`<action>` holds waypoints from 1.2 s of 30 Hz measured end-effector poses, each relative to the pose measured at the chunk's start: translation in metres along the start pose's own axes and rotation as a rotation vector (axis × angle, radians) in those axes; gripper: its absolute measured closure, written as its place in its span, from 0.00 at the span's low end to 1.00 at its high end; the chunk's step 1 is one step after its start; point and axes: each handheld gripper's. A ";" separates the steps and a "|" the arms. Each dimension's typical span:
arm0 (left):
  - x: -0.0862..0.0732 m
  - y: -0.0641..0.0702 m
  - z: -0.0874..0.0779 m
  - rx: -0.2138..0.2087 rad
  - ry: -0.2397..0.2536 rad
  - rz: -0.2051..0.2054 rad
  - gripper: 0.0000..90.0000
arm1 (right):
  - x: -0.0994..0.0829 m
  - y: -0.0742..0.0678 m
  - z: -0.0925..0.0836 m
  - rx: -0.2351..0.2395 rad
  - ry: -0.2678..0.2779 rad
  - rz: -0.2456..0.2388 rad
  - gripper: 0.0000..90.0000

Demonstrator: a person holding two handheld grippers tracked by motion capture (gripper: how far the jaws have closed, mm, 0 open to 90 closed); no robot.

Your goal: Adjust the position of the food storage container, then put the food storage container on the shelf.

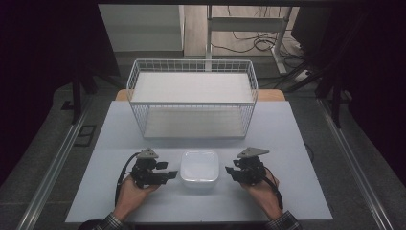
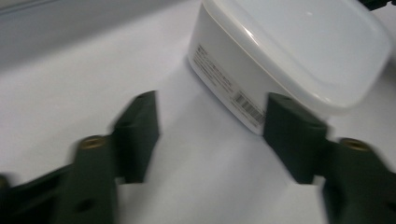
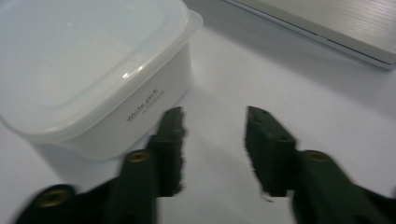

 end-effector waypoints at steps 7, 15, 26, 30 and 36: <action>-0.004 -0.001 -0.003 -0.025 0.033 0.047 0.12 | -0.009 0.013 0.001 0.031 0.030 -0.002 0.11; 0.000 -0.001 -0.004 -0.023 0.090 0.092 0.06 | -0.005 0.012 0.000 0.047 0.052 -0.038 0.04; 0.027 0.009 -0.002 -0.046 0.051 0.122 0.06 | 0.010 0.005 -0.006 0.071 0.068 0.005 0.03; 0.034 0.009 -0.001 -0.067 0.051 0.104 0.05 | 0.017 -0.001 -0.010 0.064 0.062 0.017 0.00; 0.046 0.010 0.008 -0.082 0.042 0.083 0.09 | 0.030 -0.019 -0.005 0.094 0.028 0.011 0.06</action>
Point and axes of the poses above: each handheld gripper's, and its own axes: z roughly forward along the jaws, x roughly out of its top, y roughly to its right, and after that the axes turned 6 degrees about z, right-handed
